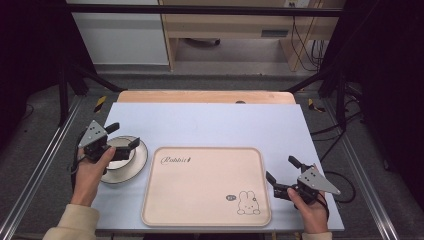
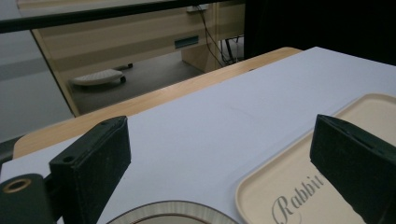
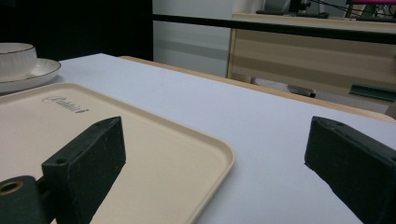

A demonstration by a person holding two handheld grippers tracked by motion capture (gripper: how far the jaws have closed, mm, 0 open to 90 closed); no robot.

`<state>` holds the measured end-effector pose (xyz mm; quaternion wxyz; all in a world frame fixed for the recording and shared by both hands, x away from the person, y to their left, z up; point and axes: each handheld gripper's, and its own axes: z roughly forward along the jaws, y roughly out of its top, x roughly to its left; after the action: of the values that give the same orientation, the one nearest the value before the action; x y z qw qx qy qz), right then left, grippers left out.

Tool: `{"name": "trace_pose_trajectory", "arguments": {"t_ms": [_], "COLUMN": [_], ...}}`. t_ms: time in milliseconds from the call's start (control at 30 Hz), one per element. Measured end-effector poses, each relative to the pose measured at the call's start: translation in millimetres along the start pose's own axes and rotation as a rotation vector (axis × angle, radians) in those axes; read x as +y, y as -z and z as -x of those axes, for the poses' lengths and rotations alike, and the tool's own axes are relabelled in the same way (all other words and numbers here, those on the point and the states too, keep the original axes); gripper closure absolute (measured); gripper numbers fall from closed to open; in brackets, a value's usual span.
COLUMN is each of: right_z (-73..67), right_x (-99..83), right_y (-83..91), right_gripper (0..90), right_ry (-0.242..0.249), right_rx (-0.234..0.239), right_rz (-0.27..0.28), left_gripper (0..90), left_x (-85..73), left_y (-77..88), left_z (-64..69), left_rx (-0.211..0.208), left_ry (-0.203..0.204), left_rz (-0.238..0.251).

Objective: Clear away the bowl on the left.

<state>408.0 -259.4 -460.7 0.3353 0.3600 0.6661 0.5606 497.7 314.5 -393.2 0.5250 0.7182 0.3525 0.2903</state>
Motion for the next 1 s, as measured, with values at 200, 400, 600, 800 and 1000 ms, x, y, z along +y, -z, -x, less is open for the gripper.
{"name": "trace_pose_trajectory", "arguments": {"t_ms": [200, 400, 600, 800, 1000], "right_z": [-2.1, -3.5, -4.5, -5.3, -4.0], "right_x": [1.3, 3.4, 3.7, 2.6, 1.9], "right_y": [-3.4, -3.4, -4.5, -6.3, -4.8], "right_gripper": [5.4, 5.4, 5.4, 5.4, 5.5], "right_ry": [0.003, 0.002, 0.006, 0.008, 0.002], "right_rx": [0.011, 0.011, 0.010, 0.013, 0.013], "right_rz": [0.000, 0.006, 0.004, -0.005, -0.006], "left_gripper": [5.7, 6.4, 10.1, 18.0, 26.5], "left_x": [-4.6, -6.3, -10.8, -15.0, -24.0], "left_y": [10.7, 24.2, 34.9, 37.5, 31.4], "left_z": [-15.6, -31.0, -45.5, -54.5, -54.7], "left_rx": [0.079, 0.148, 0.203, 0.238, 0.237], "left_ry": [0.018, 0.077, 0.153, 0.189, 0.188], "left_rz": [-0.059, -0.124, -0.169, -0.251, -0.365]}}
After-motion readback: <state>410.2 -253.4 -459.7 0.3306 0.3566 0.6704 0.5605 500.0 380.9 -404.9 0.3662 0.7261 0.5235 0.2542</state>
